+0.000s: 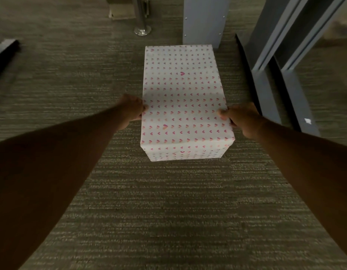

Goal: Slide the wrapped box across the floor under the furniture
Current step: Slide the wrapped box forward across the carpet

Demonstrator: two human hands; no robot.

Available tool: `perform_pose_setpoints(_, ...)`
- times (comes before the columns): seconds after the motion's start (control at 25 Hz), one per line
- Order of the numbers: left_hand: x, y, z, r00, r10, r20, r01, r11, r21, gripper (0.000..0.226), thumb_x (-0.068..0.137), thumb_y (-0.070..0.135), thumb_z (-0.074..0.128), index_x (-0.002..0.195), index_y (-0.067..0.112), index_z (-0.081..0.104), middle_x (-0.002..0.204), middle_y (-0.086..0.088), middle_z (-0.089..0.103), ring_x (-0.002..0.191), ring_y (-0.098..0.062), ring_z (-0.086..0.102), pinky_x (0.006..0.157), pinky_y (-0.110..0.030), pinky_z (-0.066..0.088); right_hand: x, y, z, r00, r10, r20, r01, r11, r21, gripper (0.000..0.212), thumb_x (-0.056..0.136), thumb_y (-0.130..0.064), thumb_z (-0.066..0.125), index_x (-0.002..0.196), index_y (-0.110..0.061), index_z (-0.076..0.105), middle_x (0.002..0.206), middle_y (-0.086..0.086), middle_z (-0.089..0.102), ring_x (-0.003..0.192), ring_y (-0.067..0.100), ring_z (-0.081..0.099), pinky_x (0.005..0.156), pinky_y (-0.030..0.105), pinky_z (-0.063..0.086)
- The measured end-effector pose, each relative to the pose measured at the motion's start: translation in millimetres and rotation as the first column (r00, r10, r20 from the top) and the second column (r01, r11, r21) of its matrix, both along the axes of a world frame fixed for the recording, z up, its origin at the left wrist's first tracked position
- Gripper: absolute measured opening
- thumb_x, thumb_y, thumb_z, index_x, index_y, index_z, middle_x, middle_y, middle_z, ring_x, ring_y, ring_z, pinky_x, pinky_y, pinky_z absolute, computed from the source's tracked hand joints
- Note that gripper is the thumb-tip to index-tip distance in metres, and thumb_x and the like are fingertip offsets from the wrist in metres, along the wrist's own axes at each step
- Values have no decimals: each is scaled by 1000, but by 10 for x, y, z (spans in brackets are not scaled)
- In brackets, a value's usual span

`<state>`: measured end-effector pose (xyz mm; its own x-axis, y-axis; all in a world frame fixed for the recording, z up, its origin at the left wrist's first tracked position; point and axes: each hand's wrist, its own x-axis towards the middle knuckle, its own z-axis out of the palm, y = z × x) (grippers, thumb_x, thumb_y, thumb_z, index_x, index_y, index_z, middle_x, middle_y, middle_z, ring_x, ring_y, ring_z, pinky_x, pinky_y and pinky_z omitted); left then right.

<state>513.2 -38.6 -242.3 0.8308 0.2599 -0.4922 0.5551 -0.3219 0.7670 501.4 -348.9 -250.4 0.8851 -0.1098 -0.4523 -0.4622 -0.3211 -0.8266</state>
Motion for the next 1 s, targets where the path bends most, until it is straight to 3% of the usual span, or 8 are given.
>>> perform_pose_setpoints(0.2,76,-9,-66,1000,16,-26,-16,1000,-17,5,91,10,60,86,12,59,91,-8,63,75,-15,64,43,-17,51,77,-7,-51,1000,-16,-14,16,999,-42,14,83,-18,77,84,-14,64,87,0,68,79,16,68,59,26,53)
perform_pose_setpoints(0.4,105,-9,-92,999,-28,-20,28,1000,2,4,92,7,57,93,7,61,96,-9,64,80,-15,65,43,-17,51,74,-5,-88,999,7,-36,-8,1000,-7,10,86,-15,74,85,-14,65,87,-1,68,81,15,67,63,26,53)
perform_pose_setpoints(0.6,91,-41,-43,999,-24,-49,24,1000,7,5,92,7,58,95,5,61,94,-10,63,94,-24,66,53,-23,54,51,4,-73,999,16,-31,-17,999,-49,9,87,-18,74,82,-16,66,87,1,70,82,17,69,63,26,54)
perform_pose_setpoints(0.68,94,-39,-30,997,-52,-50,55,997,51,18,92,8,58,107,-1,61,105,-16,66,96,-26,67,60,-26,56,22,-8,-70,999,38,1,-38,997,-67,9,87,-20,73,83,-18,66,91,2,71,81,16,70,58,22,55)
perform_pose_setpoints(0.76,53,-65,15,994,-74,-84,81,993,81,34,91,16,61,121,-1,57,115,-18,64,97,-26,66,71,-32,58,-36,21,-53,995,87,52,-77,981,-176,13,87,-31,72,90,-20,67,95,2,71,90,21,71,60,23,56)
perform_pose_setpoints(0.8,30,-85,32,991,-115,-72,126,976,176,44,90,23,64,126,1,54,120,-19,63,104,-29,64,80,-38,58,-58,41,-32,986,146,81,-115,944,-309,26,87,-39,71,101,-18,67,102,4,70,101,26,69,70,28,57)
perform_pose_setpoints(0.92,-68,-160,76,926,-374,52,265,741,617,74,83,46,67,142,10,40,144,-19,47,133,-39,43,103,-51,41,-88,108,50,913,382,145,-191,712,-676,73,86,-56,63,142,-11,44,142,14,54,131,36,49,98,42,45)
perform_pose_setpoints(1.0,-97,-200,141,839,-536,91,278,567,775,91,78,57,64,149,14,26,154,-18,33,142,-38,30,111,-53,32,-78,165,147,840,524,144,-200,545,-815,92,86,-64,55,154,-11,23,160,17,29,147,37,27,116,50,31)
